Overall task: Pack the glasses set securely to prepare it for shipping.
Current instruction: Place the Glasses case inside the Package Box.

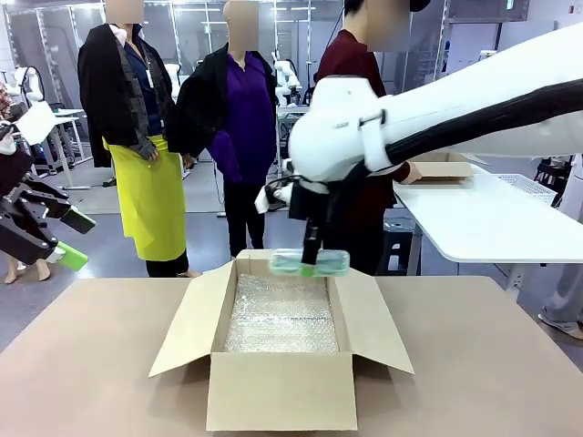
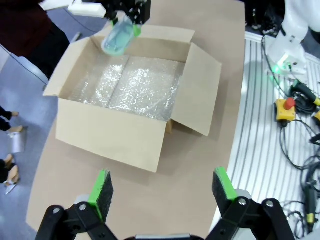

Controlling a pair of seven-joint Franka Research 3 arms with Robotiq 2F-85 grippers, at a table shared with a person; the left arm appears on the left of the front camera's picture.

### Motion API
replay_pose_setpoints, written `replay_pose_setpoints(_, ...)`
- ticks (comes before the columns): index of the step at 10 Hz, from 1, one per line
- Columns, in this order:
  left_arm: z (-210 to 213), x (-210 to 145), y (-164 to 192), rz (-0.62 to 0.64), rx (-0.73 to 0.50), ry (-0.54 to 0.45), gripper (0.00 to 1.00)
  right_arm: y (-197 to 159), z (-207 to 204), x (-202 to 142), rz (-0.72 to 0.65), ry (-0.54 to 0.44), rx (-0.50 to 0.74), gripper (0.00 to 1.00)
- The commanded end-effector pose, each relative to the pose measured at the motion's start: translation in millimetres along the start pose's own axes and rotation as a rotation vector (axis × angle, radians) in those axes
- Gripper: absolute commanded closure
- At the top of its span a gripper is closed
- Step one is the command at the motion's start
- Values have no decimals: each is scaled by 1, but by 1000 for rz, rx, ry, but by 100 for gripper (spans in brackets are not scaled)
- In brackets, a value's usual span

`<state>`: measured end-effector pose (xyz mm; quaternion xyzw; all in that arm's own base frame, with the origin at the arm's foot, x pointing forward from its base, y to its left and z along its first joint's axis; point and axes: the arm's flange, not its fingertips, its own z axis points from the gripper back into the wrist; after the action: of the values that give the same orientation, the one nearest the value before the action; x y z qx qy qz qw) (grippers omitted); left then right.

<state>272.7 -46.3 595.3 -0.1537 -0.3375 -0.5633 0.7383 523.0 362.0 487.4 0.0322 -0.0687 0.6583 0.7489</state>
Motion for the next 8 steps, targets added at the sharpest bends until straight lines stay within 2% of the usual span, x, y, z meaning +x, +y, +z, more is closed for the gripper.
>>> replay_pose_setpoints(1, 2, 0, 1, -16, -12, -3, 0, -4, -13, 36, 63, 24, 48, 100)
replay_pose_setpoints(4, 2, 0, 1, -16, -12, -3, 0, 0, -58, 73, 87, 52, 92, 100)
replay_pose_setpoints(5, 2, 0, 1, -16, -12, -3, 0, -8, -80, 74, 68, 89, 95, 100)
replay_pose_setpoints(8, 2, 0, 1, -16, -12, -3, 0, -39, -113, 64, 84, 80, 106, 100)
